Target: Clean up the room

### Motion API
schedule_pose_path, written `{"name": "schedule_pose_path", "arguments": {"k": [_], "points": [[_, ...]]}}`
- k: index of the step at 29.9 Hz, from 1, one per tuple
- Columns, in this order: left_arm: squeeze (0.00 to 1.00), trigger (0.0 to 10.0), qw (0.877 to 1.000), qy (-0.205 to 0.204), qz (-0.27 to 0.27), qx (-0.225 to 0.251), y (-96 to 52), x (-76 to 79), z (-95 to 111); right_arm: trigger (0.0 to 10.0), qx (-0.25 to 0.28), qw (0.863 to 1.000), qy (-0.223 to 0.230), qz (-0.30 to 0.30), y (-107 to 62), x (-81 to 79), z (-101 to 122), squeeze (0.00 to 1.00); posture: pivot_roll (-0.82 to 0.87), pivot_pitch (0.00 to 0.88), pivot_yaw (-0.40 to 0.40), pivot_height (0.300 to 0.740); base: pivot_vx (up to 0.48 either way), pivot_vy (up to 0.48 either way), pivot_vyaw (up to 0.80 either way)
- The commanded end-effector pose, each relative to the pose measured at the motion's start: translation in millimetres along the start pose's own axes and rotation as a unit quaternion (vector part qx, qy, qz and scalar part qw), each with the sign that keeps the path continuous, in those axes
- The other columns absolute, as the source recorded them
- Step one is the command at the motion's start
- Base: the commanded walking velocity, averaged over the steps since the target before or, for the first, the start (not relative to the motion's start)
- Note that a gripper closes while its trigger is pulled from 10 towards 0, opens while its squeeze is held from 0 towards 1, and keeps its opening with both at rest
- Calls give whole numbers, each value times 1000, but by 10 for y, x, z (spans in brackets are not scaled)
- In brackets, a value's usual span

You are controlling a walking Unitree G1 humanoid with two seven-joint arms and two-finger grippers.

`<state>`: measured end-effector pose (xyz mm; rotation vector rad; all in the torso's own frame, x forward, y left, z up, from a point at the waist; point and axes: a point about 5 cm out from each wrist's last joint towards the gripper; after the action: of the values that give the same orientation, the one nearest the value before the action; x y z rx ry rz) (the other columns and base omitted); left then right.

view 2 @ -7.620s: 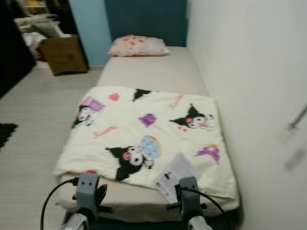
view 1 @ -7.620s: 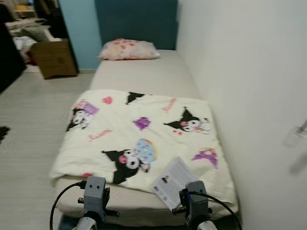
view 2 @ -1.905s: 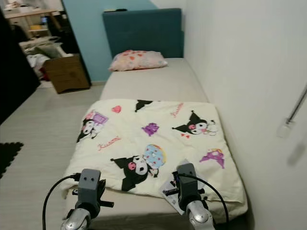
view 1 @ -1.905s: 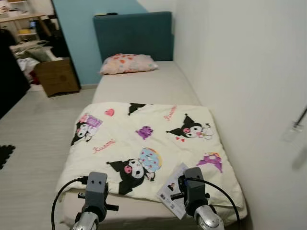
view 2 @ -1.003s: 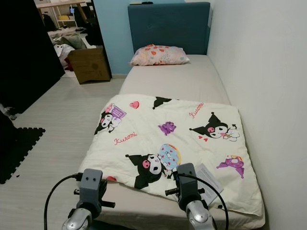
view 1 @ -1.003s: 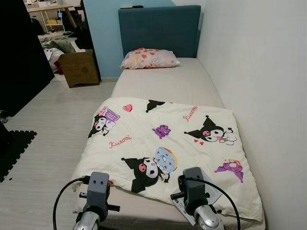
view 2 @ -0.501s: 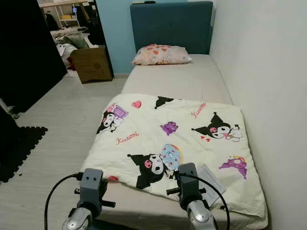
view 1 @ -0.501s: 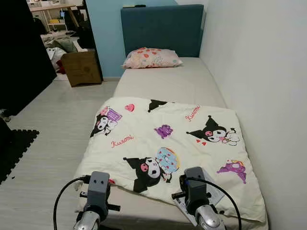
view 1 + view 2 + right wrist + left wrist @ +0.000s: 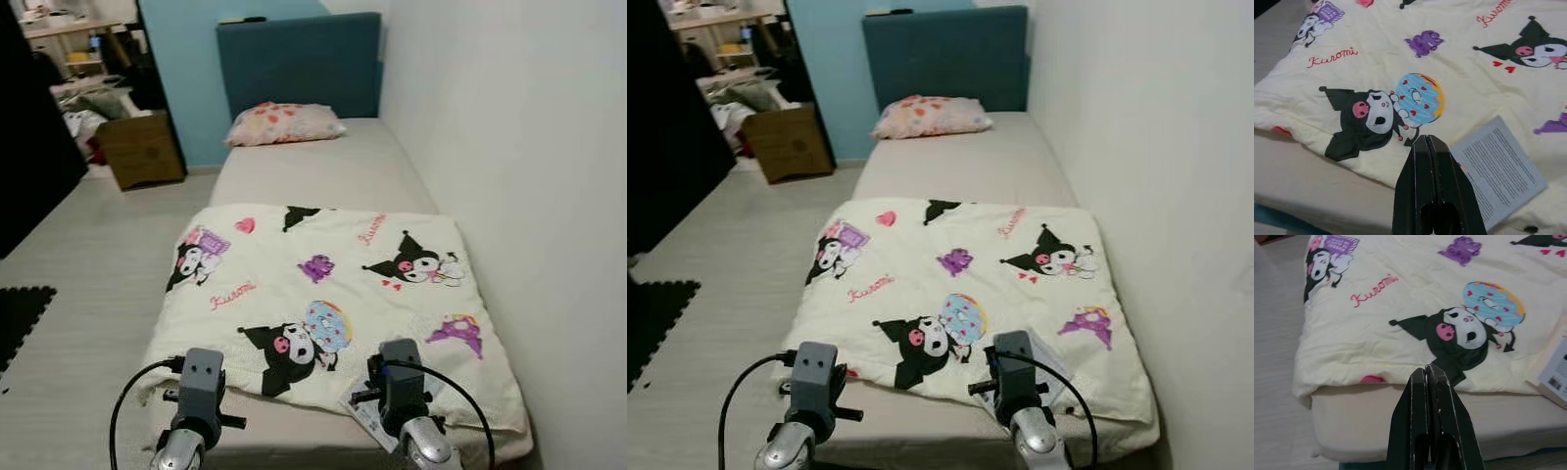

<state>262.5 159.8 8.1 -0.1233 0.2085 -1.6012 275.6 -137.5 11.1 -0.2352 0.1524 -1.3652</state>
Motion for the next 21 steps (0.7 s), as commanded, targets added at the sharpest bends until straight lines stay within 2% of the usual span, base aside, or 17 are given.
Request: {"name": "schedule_pose_path", "arguments": {"k": [1,2,11,16,21], "points": [[0,10000,1000,4,7,-7,-19,-41,-38,10000,3,1000,11,-4,-3,-11,-3,0,-7,37,33,734,0,0,0],[0,10000,1000,6,8,-7,-18,-41,-35,10000,4,1000,11,-5,-1,-9,-1,0,-7,39,33,734,0,0,0],[0,10000,1000,12,11,-3,-15,-40,-22,10000,4,1000,13,-4,-2,-6,-2,0,-5,41,31,734,0,-480,0],[0,10000,1000,-5,27,-2,-16,-73,-27,10000,5,1000,13,-2,1,-2,4,0,-7,46,27,734,0,0,0],[0,10000,999,-1,35,1,-22,-88,-25,10000,6,1000,10,0,4,-2,10,0,-7,47,24,734,0,0,0]]}}
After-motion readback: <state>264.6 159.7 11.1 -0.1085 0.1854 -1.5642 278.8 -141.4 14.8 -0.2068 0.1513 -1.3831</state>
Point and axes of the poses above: a point about 5 cm out from each wrist's last joint towards the gripper, its own y axis pointing out of the wrist towards the gripper, its own z axis along the axis of the wrist's last joint, x = y × z
